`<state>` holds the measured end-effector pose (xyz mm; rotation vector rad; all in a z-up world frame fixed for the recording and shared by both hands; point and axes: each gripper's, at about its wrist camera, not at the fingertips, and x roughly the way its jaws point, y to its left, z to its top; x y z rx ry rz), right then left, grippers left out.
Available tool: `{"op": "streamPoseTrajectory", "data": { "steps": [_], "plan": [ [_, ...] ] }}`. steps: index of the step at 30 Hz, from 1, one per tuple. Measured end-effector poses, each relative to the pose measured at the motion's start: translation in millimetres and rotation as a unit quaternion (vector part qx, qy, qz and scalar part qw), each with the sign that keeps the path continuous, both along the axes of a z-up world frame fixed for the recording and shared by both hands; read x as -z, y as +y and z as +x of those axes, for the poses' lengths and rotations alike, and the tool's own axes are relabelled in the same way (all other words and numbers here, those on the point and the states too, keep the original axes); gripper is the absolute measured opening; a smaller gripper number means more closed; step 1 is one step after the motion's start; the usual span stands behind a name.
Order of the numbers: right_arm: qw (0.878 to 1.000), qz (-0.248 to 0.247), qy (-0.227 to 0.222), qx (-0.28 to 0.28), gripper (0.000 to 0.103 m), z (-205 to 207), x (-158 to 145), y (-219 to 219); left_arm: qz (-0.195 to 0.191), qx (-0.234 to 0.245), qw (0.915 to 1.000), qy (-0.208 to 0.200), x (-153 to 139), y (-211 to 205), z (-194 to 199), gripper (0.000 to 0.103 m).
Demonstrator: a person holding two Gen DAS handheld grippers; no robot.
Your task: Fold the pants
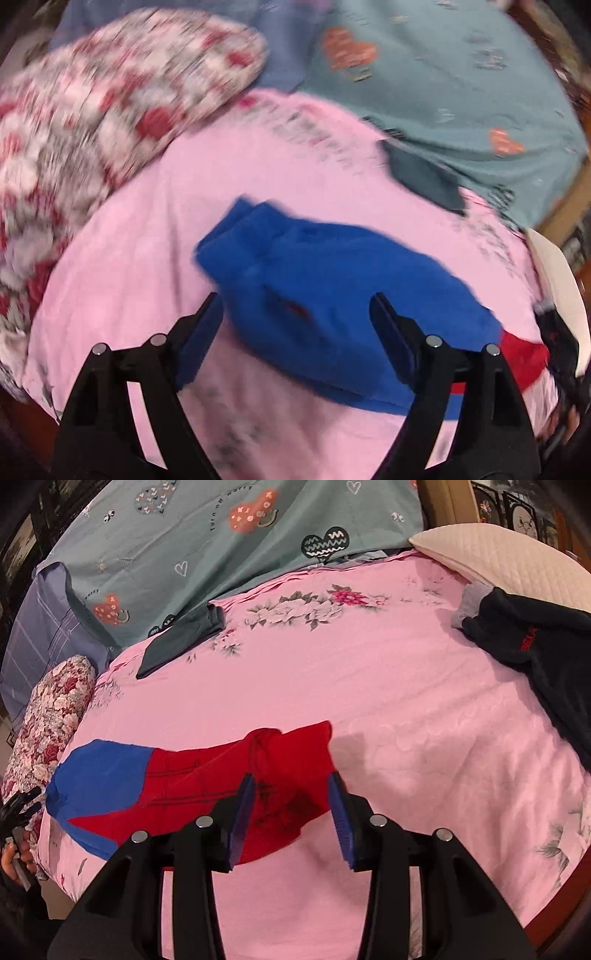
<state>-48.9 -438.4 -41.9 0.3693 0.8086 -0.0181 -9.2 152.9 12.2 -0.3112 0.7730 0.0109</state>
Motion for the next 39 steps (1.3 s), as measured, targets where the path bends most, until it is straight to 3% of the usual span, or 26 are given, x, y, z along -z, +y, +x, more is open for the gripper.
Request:
{"op": "streamPoseTrajectory", "data": {
  "steps": [2, 4, 6, 8, 9, 10, 12, 15, 19, 21, 22, 24, 25, 28, 30, 31, 33, 34, 35, 36, 39],
  "plan": [
    [1.0, 0.009, 0.011, -0.001, 0.054, 8.8, 7.2, -3.8, 0.018, 0.065, 0.9975, -0.02, -13.9, -38.1, -4.3, 0.086],
    [1.0, 0.015, 0.017, -0.012, 0.069, 22.6, 13.9, -4.2, 0.034, 0.141, 0.9893, -0.012, -10.0, -82.9, 1.2, 0.088],
    [0.997, 0.069, 0.032, -0.028, 0.086, 41.5, 24.9, -9.0, 0.04, 0.181, 0.9826, 0.01, 6.7, -117.4, 13.9, 0.088],
    [0.989, 0.129, 0.048, -0.047, 0.089, 57.6, 36.4, -10.1, 0.022, 0.223, 0.9735, 0.044, 31.0, -147.8, 33.0, 0.088],
    [0.989, 0.13, 0.042, -0.059, 0.078, 62.0, 35.2, -8.6, 0.022, 0.231, 0.9707, 0.062, 42.1, -158.7, 40.9, 0.088],
    [0.984, 0.148, 0.056, -0.083, 0.034, 69.2, 37.7, -6.6, 0.02, 0.235, 0.9687, 0.077, 51.5, -167.4, 46.8, 0.088],
    [0.988, 0.116, 0.043, -0.091, 0.031, 70.3, 25.5, -3.2, 0.019, 0.243, 0.9649, 0.097, 69.1, -186.5, 57.8, 0.089],
    [0.994, 0.05, 0.026, -0.095, 0.027, 72.8, -9.9, -1.8, 0.051, 0.235, 0.9675, 0.077, 73.6, -213.9, 62.8, 0.096],
    [0.999, -0.023, 0.019, -0.038, 0.023, 94.5, -52.8, -20.1, 0.007, 0.237, 0.9685, 0.077, 71.6, -240.3, 88.3, 0.097],
    [0.995, -0.054, 0.071, -0.035, 0.033, 118.9, -40.1, -21.0, 0.011, 0.223, 0.9717, 0.077, 73.4, -251.0, 96.9, 0.097],
    [0.99, -0.073, 0.117, -0.031, 0.051, 130.9, -21.0, -20.5, 0.009, 0.217, 0.9726, 0.084, 73.7, -251.8, 98.3, 0.097],
    [0.978, -0.103, 0.178, -0.021, 0.055, 134.5, 10.5, -18.9, -0.009, 0.224, 0.9695, 0.098, 69.5, -243.0, 88.1, 0.097],
    [0.979, -0.097, 0.177, -0.028, 0.055, 126.4, 15.0, -17.2, -0.009, 0.231, 0.9677, 0.1, 65.2, -236.4, 81.6, 0.097],
    [0.986, -0.107, 0.129, -0.006, 0.055, 96.1, -6.7, -19.2, 0.044, 0.208, 0.9727, 0.093, 56.4, -192.0, 57.7, 0.098],
    [0.986, -0.143, 0.076, 0.022, 0.058, 74.3, -31.2, -12.2, 0.056, 0.145, 0.981, 0.116, 61.9, -135.1, 52.1, 0.097],
    [0.989, -0.137, 0.057, 0.015, 0.063, 67.5, -40.2, -6.0, 0.056, 0.111, 0.9841, 0.126, 64.1, -108.5, 50.7, 0.097],
    [0.996, -0.065, 0.029, -0.058, 0.072, 58.1, -48.4, 19.0, 0.027, 0.059, 0.9895, 0.129, 64.1, -52.2, 43.3, 0.095],
    [0.993, -0.02, 0.028, -0.117, 0.074, 55.2, -47.6, 41.7, -0.006, 0.053, 0.9903, 0.128, 63.3, -34.6, 40.2, 0.09],
    [0.987, -0.005, 0.029, -0.157, 0.074, 52.9, -45.6, 63.1, -0.047, 0.052, 0.9893, 0.128, 62.3, -20.4, 36.1, 0.09],
    [0.981, -0.005, 0.028, -0.189, 0.074, 50.2, -43.7, 84.9, -0.075, 0.046, 0.9883, 0.125, 58.4, -10.4, 30.5, 0.09],
    [0.968, -0.023, 0.028, -0.248, 0.074, 44.2, -37.5, 137.9, -0.069, 0.023, 0.9932, 0.092, 37.8, -1.4, 10.3, 0.093]
  ]
}}
